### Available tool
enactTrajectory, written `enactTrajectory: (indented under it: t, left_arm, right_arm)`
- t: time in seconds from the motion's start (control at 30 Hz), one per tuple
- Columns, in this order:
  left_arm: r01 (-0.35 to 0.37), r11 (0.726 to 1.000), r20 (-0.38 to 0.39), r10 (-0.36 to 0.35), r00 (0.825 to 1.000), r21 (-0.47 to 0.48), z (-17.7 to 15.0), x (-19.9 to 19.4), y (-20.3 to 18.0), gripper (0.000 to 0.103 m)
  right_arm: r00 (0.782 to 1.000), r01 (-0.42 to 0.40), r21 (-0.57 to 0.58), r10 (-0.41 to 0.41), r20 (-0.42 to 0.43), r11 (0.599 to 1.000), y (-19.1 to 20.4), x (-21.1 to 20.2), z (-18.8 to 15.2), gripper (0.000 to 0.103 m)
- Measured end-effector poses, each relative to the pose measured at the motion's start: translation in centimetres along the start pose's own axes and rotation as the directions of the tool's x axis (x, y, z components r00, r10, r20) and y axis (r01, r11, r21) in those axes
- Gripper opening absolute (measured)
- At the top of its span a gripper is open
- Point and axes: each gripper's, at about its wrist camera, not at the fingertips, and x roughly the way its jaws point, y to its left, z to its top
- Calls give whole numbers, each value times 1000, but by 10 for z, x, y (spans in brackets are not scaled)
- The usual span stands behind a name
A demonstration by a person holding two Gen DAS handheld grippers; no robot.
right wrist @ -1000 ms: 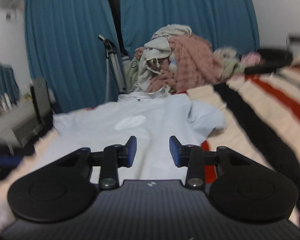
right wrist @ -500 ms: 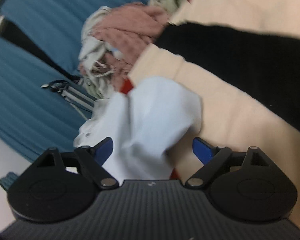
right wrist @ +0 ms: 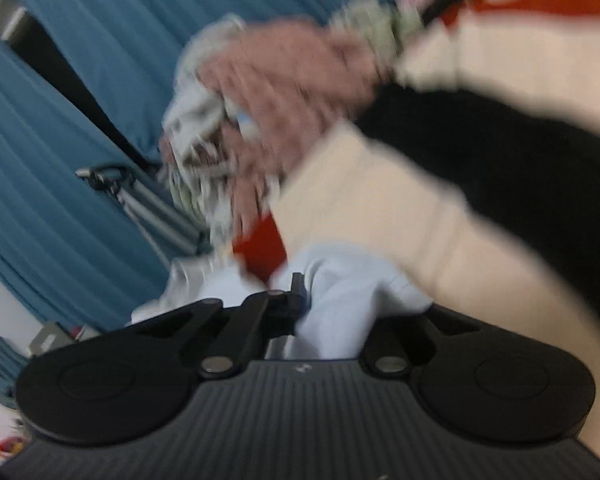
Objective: Fold clothes
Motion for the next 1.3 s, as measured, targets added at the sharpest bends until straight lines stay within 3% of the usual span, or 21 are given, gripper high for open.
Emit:
enactTrajectory:
  t: [0.1, 0.2, 0.27, 0.43, 0.47, 0.53, 0.57, 0.7, 0.83, 0.9, 0.97, 1.1, 1.2, 1.3]
  left_arm:
    - [-15, 999, 27, 14, 1000, 29, 1, -3, -4, 94]
    - [-24, 997, 35, 22, 999, 68, 0, -3, -10, 94]
    - [-31, 995, 36, 27, 999, 97, -2, -3, -14, 94]
    - [-49, 990, 34, 45, 998, 133, -2, 3, -18, 94]
    - [-52, 990, 34, 48, 998, 134, -2, 5, -19, 94]
    - [-55, 989, 34, 51, 998, 135, -1, 6, -19, 94]
    - [-56, 989, 34, 52, 998, 136, -1, 7, -20, 94]
    - [-49, 989, 29, 46, 999, 136, -1, 5, -19, 94]
    - [-41, 985, 36, 36, 999, 168, -4, -5, -24, 94]
    - [-34, 981, 43, 26, 999, 190, -8, -12, -28, 93]
    - [-25, 977, 45, 16, 999, 212, -11, -21, -32, 93]
    - [21, 972, 14, -25, 1000, 235, -21, -42, -41, 91]
    - [93, 959, -38, -86, 996, 267, -34, -61, -51, 83]
    - [171, 937, -127, -138, 982, 305, -55, -78, -64, 74]
  right_arm:
    - [989, 42, -83, -29, 146, 996, -4, -20, 21, 5]
    - [955, 164, -96, -133, 264, 982, -27, -35, 42, 5]
    - [936, 259, -84, -228, 269, 962, -46, -32, 50, 5]
    - [935, 324, -104, -301, 187, 940, -71, -27, 53, 13]
    - [937, 328, -116, -307, 168, 937, -71, -26, 53, 18]
    - [940, 329, -145, -310, 142, 933, -67, -31, 52, 80]
    - [943, 324, -163, -303, 140, 932, -62, -37, 50, 89]
    - [942, 331, -308, -295, 159, 892, -28, -74, 40, 88]
    - [945, 324, -431, -273, 178, 842, 9, -142, 24, 88]
    - [949, 314, -428, -262, 177, 848, 24, -186, 14, 88]
    - [963, 270, -420, -236, 133, 867, 38, -231, 2, 88]
    - [982, 185, -465, -175, 64, 866, 68, -314, -24, 88]
    - [986, 153, -478, -167, 13, 865, 81, -362, -43, 88]
    - [993, 107, -441, -117, 4, 891, 87, -401, -59, 88]
